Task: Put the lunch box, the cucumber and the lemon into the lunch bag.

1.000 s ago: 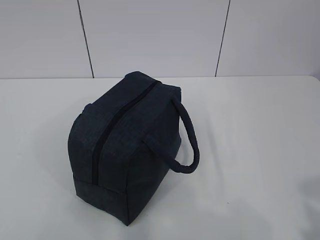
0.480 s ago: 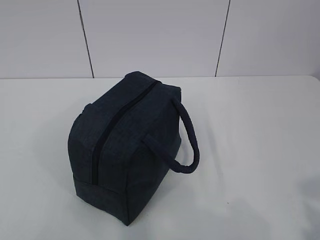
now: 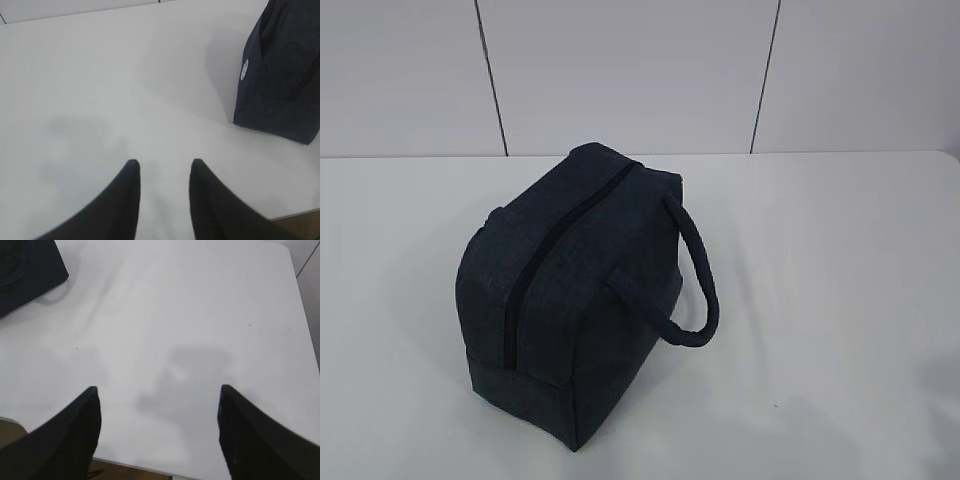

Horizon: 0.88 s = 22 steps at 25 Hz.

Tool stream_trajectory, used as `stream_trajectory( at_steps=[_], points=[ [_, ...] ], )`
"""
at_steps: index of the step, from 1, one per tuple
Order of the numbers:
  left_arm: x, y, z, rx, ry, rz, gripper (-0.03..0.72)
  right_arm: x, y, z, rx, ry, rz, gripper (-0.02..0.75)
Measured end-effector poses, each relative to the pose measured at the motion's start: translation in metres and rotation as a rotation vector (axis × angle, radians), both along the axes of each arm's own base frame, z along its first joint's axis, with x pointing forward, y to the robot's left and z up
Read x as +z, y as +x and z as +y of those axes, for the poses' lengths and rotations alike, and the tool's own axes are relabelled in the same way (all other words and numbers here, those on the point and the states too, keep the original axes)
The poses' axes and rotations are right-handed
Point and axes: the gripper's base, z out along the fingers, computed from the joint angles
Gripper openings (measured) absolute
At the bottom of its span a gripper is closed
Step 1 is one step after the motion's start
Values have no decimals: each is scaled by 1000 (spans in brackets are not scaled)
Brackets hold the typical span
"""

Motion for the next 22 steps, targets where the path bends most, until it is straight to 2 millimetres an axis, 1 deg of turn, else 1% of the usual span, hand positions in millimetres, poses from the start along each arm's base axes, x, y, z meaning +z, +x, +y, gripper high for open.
stream_trajectory(
  at_steps=[22],
  points=[
    [0, 0, 0, 0, 0, 0, 241, 0, 0, 0, 0, 0, 0, 552]
  ],
)
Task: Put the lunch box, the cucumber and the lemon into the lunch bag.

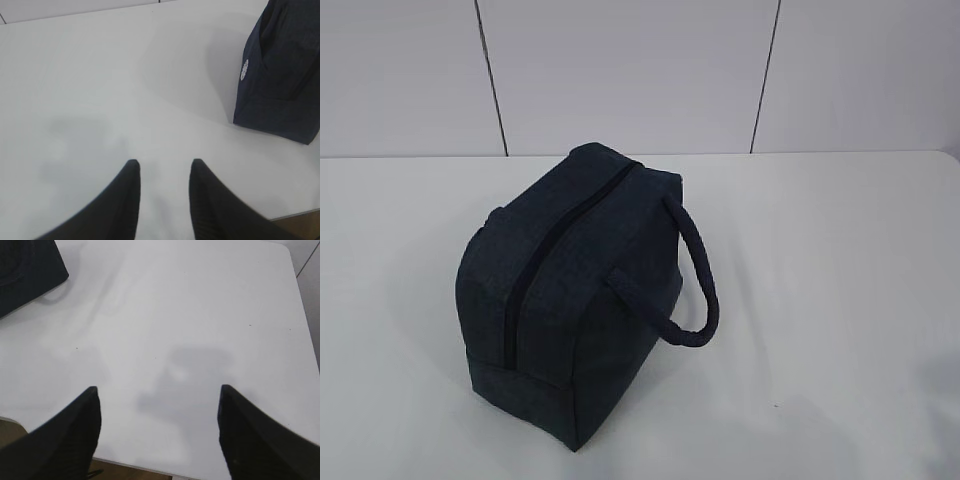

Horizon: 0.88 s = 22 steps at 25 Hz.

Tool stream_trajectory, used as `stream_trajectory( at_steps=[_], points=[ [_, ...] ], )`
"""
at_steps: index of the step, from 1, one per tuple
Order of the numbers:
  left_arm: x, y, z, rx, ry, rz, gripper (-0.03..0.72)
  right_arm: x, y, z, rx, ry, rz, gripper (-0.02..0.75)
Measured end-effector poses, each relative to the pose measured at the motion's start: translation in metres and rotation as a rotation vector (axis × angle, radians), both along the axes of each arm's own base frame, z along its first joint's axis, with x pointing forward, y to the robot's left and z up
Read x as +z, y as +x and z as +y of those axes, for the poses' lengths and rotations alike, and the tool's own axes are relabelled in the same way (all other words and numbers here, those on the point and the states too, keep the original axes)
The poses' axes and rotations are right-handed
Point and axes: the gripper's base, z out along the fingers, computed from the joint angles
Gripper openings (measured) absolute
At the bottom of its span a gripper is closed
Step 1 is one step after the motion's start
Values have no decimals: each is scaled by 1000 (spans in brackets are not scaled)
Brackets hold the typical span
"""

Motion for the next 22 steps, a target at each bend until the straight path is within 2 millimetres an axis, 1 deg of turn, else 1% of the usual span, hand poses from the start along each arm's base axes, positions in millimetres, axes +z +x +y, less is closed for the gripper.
stream_trajectory(
  at_steps=[22],
  points=[
    [0, 0, 0, 0, 0, 0, 241, 0, 0, 0, 0, 0, 0, 552]
  ],
)
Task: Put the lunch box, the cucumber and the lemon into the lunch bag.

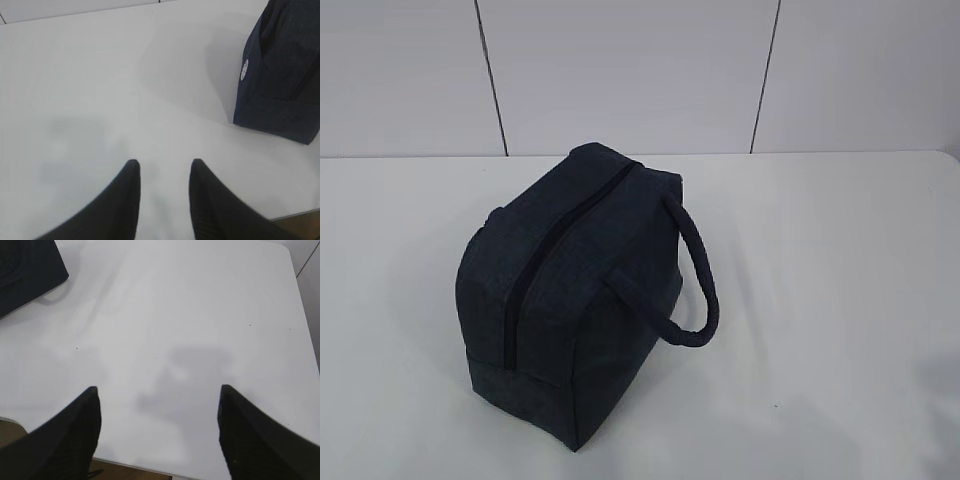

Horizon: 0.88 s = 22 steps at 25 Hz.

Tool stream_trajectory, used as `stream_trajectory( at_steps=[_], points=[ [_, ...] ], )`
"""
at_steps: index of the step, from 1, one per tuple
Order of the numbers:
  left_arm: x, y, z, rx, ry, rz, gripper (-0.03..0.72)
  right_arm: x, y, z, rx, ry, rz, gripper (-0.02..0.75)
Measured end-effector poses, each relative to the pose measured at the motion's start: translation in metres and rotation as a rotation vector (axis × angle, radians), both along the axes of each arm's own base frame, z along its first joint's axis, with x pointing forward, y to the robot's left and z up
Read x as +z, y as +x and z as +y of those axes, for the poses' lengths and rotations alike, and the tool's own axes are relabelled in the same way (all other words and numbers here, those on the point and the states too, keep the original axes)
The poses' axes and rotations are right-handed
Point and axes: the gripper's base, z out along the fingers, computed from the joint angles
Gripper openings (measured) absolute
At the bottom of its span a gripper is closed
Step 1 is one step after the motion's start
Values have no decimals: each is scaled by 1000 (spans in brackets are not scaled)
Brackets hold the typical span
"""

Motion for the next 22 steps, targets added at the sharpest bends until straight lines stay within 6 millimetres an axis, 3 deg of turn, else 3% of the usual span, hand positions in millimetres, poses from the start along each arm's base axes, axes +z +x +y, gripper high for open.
stream_trajectory(
  at_steps=[22],
  points=[
    [0, 0, 0, -3, 0, 0, 241, 0, 0, 0, 0, 0, -3, 552]
  ],
)
